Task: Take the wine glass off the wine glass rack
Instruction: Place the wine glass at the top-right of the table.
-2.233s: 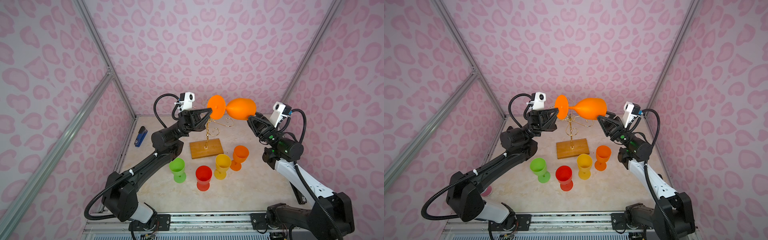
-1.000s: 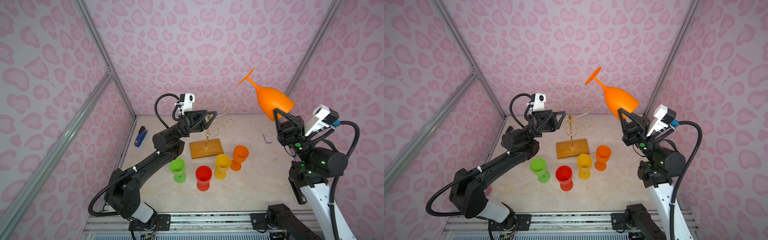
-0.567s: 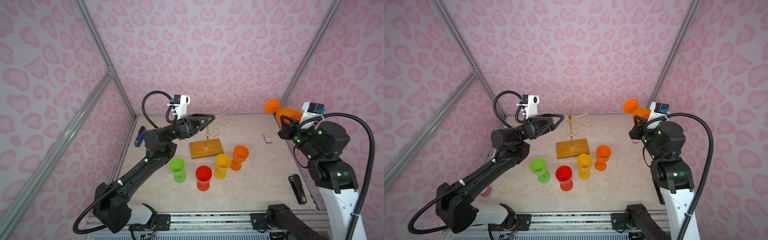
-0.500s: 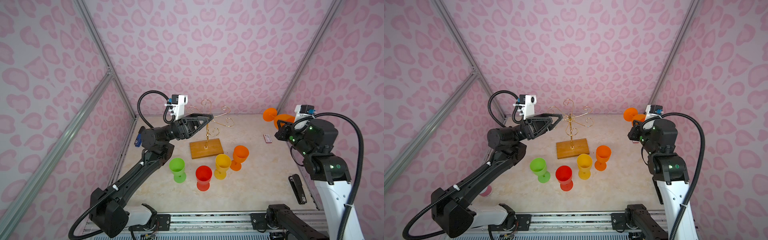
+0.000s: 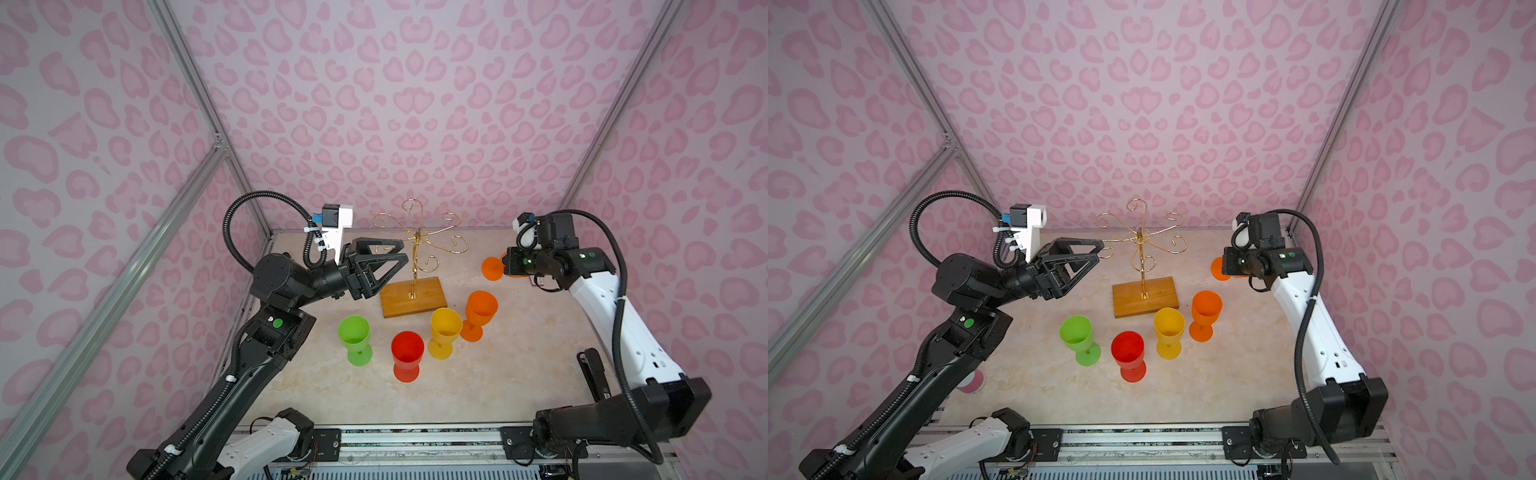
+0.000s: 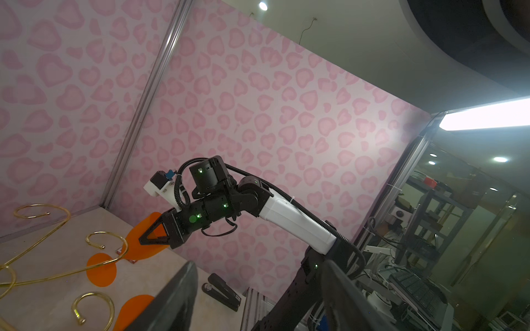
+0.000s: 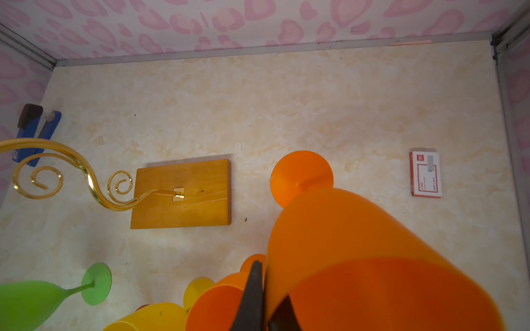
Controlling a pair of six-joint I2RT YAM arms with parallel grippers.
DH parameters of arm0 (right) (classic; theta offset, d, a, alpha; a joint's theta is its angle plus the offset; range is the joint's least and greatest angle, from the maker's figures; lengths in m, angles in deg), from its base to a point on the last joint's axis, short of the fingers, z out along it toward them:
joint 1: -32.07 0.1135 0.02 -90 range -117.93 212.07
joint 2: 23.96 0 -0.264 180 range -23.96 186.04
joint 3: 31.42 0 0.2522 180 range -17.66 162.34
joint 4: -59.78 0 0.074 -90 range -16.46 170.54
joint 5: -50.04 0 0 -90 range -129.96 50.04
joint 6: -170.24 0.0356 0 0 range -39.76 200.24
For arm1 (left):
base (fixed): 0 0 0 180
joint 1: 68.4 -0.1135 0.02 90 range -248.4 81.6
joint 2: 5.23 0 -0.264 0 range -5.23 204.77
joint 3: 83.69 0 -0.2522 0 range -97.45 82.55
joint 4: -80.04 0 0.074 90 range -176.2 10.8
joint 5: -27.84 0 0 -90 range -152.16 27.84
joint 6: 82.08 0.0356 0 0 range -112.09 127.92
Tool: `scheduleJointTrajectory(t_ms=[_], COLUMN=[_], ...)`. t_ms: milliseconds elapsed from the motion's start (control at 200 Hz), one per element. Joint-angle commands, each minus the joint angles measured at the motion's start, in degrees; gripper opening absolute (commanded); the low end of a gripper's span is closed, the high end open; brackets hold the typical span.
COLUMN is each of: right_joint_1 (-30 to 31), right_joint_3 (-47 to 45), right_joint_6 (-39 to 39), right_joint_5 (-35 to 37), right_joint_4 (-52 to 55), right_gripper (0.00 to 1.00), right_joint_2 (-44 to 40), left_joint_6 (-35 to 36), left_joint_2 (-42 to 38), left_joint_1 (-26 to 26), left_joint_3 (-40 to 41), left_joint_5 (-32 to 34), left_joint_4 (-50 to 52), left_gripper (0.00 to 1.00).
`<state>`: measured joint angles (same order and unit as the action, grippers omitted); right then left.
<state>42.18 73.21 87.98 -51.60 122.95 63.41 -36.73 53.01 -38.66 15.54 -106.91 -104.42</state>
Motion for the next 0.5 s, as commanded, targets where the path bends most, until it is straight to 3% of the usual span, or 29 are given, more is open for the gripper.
scheduleJointTrajectory(t_ms=[0,375,495], right_joint_1=[1.81,2.17,2.62], right_joint_3=[6.55,39.58,45.27], right_joint_6=[-4.05,-8.05,-8.66], right_joint_5=[5.54,3.91,3.25], right_joint_4=[5.17,23.75,26.6], right_gripper=[0.0,0.0,0.0], right_joint_2=[7.06,35.33,40.61], left_joint_6=[3.6,5.53,5.88], left_joint_2=[-0.73,-2.93,-3.21], left_joint_1=[-0.1,-0.21,-0.21], left_joint_3=[0.07,0.82,0.69], left_joint_5=[1.03,1.94,2.13], left_joint_4=[3.75,6.82,6.97], left_gripper=[0.7,0.7,0.7])
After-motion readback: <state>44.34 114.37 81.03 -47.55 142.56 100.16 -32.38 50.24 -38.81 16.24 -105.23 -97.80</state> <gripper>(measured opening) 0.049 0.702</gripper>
